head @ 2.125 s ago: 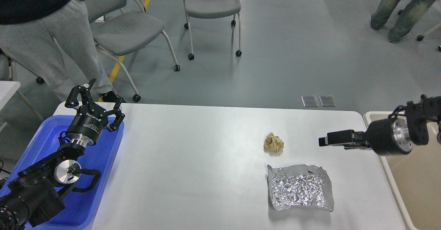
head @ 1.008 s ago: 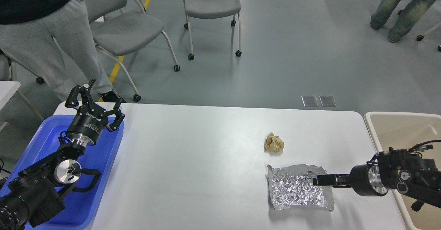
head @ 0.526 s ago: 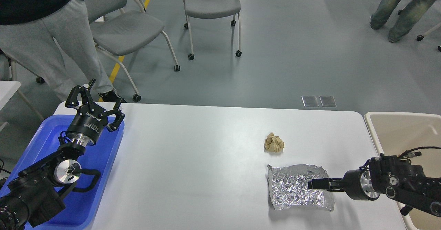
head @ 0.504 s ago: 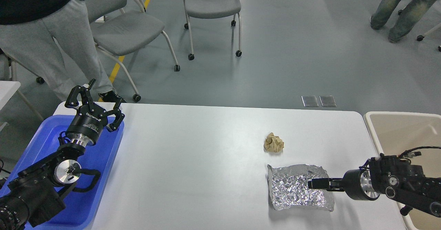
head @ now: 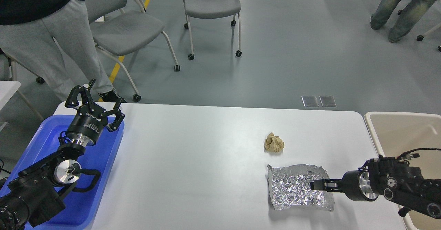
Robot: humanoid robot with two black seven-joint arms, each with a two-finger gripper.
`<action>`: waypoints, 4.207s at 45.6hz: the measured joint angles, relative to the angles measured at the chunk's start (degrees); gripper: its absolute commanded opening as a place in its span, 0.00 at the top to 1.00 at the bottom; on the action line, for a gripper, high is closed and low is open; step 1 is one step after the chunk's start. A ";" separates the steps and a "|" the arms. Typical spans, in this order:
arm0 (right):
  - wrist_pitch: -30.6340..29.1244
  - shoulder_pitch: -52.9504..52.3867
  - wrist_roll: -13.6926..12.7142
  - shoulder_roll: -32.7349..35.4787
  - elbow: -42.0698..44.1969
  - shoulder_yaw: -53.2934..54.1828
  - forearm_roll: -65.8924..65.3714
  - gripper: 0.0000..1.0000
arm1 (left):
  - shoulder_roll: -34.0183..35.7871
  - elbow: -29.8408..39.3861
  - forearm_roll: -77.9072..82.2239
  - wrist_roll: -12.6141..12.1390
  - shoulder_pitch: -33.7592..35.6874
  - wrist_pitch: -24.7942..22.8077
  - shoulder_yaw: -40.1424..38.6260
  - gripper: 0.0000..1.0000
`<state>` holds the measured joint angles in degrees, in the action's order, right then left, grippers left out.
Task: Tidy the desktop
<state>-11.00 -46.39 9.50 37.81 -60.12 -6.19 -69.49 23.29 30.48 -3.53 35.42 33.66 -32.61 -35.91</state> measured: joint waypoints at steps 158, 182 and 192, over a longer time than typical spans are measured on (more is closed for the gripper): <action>12.05 14.27 -15.12 -12.65 58.92 11.98 75.02 0.03 | 0.00 -0.07 -0.07 0.01 0.00 0.00 0.05 0.02; 11.46 12.04 -14.60 -12.78 58.73 12.66 75.19 0.00 | 0.00 -0.06 -0.03 0.00 0.00 0.00 0.05 0.02; 8.48 7.95 -13.81 -9.05 55.75 13.23 75.41 0.00 | 0.00 -0.06 -0.03 -0.05 0.00 0.00 0.05 0.02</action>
<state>-2.52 -38.44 -4.31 28.76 -4.37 7.04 5.92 23.29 30.42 -3.56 35.37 33.66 -32.61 -35.86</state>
